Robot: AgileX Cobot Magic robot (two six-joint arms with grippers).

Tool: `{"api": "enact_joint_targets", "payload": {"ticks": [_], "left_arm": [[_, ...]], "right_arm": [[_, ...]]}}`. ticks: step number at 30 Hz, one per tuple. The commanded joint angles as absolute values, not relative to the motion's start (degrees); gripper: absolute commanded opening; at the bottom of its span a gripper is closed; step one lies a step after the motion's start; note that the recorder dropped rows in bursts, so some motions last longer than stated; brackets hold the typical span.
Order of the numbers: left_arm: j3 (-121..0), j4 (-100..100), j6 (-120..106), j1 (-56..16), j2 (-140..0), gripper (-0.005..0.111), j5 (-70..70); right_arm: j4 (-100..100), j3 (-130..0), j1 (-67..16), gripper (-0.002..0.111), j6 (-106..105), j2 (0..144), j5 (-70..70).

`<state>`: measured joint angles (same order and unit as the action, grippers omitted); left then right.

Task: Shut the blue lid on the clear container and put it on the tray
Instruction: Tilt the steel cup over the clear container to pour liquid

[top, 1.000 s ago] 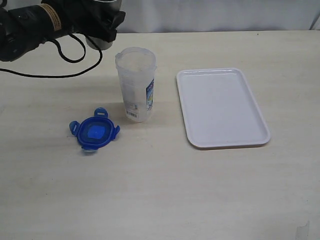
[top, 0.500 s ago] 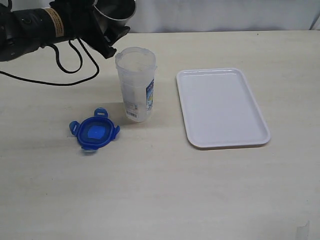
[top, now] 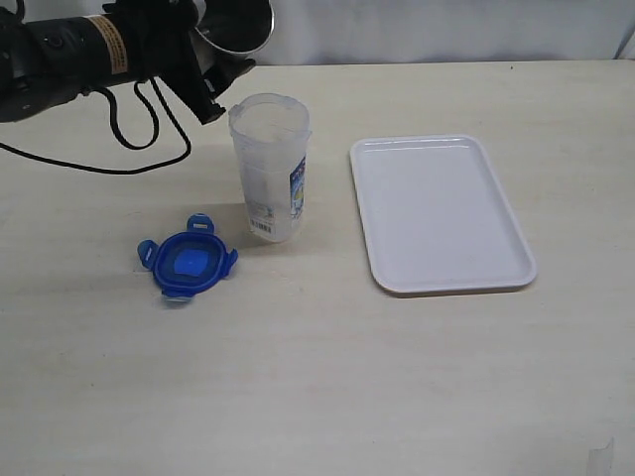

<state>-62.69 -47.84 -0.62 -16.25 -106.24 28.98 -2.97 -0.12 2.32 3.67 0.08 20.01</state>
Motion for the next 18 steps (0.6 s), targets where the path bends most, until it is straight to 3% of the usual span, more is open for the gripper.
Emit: {"api": "enact_joint_targets", "payload": {"ticks": [1,18], "left_arm": [[-63.69,-46.8,-5.36,-16.44,-105.29,0.0,33.01],[-63.69,-46.84,-15.42,-16.44,-105.29,0.0,32.86]], "right_arm": [[-3.47,0.0,2.55,0.004,3.2,0.0,19.86],[-3.47,0.0,2.55,0.004,3.2,0.0,19.86]]}}
